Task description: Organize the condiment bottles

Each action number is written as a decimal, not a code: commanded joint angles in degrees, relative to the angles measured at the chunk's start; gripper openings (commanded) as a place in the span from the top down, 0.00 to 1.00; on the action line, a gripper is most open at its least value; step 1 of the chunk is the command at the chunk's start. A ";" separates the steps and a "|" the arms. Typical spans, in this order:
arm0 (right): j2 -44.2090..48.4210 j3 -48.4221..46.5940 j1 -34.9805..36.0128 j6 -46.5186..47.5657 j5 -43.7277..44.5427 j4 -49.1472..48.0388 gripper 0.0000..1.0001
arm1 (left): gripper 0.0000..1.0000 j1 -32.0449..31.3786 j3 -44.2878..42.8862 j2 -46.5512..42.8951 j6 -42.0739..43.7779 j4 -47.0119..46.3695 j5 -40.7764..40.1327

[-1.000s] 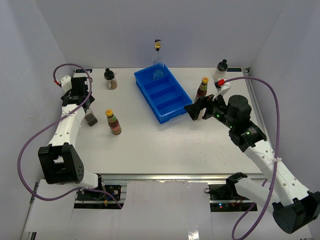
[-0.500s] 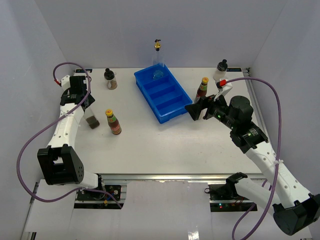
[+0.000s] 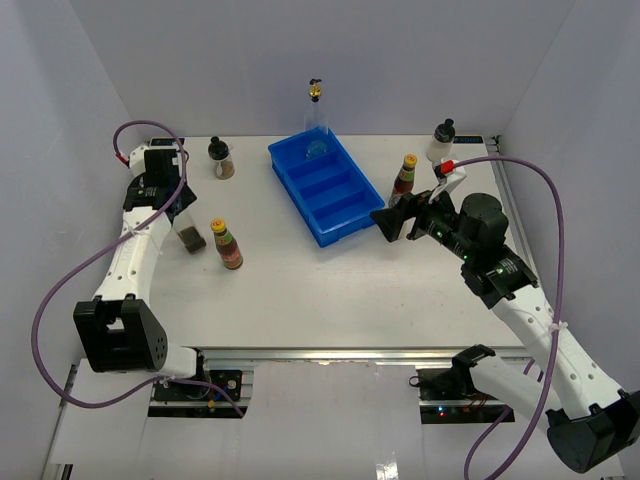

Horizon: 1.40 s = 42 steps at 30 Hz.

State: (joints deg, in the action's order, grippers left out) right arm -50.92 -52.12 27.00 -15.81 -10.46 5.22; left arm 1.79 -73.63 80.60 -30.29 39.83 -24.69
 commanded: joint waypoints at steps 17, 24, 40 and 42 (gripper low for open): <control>1.32 0.83 -0.17 1.60 1.34 -3.11 0.06 | 1.00 -12.96 -22.15 9.39 1.29 -4.64 -9.20; 0.92 0.36 -0.20 1.92 1.40 -3.20 0.06 | 1.00 -14.35 -26.97 13.50 6.39 -9.68 -2.68; -0.15 0.55 -0.15 2.19 2.24 -3.44 0.06 | 1.00 -14.80 -23.97 12.86 25.70 -26.22 25.72; -0.01 0.84 -0.20 2.19 2.39 -3.69 0.06 | 1.00 -14.80 -23.87 12.67 27.79 -28.08 29.13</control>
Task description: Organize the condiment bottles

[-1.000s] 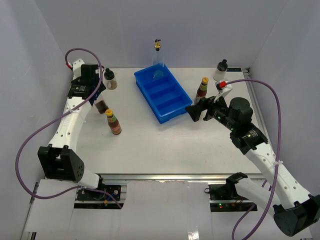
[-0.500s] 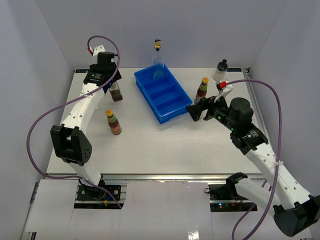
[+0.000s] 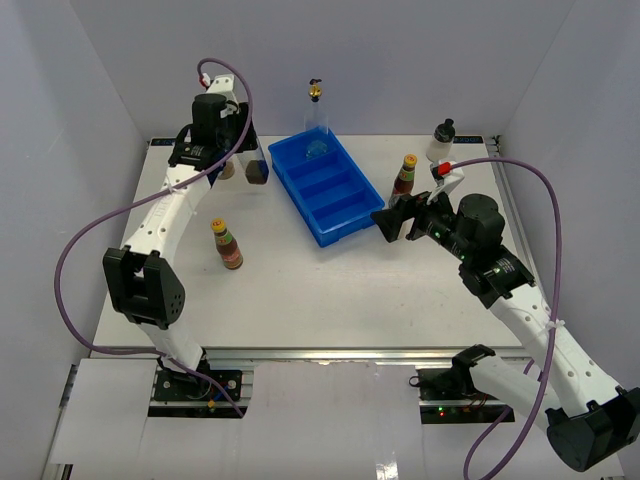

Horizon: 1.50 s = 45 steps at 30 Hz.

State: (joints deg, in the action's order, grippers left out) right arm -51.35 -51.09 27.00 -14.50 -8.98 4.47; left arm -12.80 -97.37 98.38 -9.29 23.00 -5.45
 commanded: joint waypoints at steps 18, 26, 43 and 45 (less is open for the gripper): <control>1.52 0.61 -0.20 0.44 1.44 -3.45 0.07 | 1.00 -0.21 -19.08 10.64 19.71 -7.94 28.32; 0.96 0.76 -0.17 0.29 2.10 -3.50 0.07 | 1.00 -0.18 -20.20 15.04 20.40 -13.08 32.18; -0.80 0.10 -0.20 0.80 4.62 -2.44 0.07 | 1.00 0.42 -19.93 18.74 21.89 -20.76 35.95; -1.04 0.03 -0.20 0.88 4.85 -2.36 0.07 | 1.00 1.04 -21.35 20.06 21.06 -21.06 38.11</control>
State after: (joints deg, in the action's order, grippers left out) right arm -52.00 -50.72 27.00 -14.52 -5.51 4.10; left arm -12.80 -114.03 118.16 11.77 9.56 27.38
